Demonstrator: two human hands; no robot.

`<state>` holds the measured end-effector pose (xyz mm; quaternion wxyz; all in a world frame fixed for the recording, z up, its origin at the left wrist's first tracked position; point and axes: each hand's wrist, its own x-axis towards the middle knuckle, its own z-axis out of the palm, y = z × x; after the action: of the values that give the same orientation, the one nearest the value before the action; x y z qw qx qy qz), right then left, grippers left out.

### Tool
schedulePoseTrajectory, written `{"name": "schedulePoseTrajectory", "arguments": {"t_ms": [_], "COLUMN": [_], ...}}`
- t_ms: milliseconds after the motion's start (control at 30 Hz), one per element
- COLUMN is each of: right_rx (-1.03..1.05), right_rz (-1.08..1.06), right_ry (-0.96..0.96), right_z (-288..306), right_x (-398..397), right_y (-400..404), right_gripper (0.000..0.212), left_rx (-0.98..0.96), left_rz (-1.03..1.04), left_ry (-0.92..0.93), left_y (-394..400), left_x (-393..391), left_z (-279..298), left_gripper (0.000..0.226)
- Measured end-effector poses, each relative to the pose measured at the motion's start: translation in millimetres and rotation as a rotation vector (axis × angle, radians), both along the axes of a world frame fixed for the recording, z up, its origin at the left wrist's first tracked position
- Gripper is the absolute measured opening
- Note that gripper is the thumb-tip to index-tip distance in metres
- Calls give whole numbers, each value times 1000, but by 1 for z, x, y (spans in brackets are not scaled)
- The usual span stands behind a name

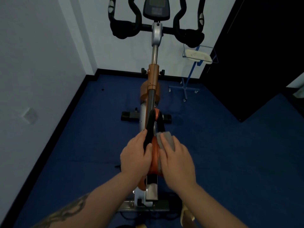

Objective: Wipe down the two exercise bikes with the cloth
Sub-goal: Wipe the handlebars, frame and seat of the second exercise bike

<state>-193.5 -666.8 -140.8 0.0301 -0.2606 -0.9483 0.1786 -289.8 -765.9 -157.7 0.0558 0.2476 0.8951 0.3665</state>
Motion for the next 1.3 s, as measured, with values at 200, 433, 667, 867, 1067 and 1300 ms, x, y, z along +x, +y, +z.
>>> {"name": "schedulePoseTrajectory", "arguments": {"t_ms": [200,433,667,867,1067,1300], "right_rx": [-169,-34,-304,-323,-452,-493], "right_rz": [27,117,154,292,320,406], "right_ry": [31,-50,7,-25,-33,-19], "right_z": [-6,2,-3,1,-2,-12], "right_x": [-19,15,-37,-1,-39,-63], "right_y": [26,6,43,45,66,80], "right_gripper": [52,62,58,65,63,66], "left_rx": [3,56,46,62,68,-85], "left_rz": [2,46,81,143,238,551], "left_ry": [33,53,60,69,90,178], "left_y": [0,0,2,1,4,21], "left_x": [1,4,6,10,16,33], "left_z": [-3,-2,1,-1,2,4], "left_gripper": [53,50,53,50,44,35]}}
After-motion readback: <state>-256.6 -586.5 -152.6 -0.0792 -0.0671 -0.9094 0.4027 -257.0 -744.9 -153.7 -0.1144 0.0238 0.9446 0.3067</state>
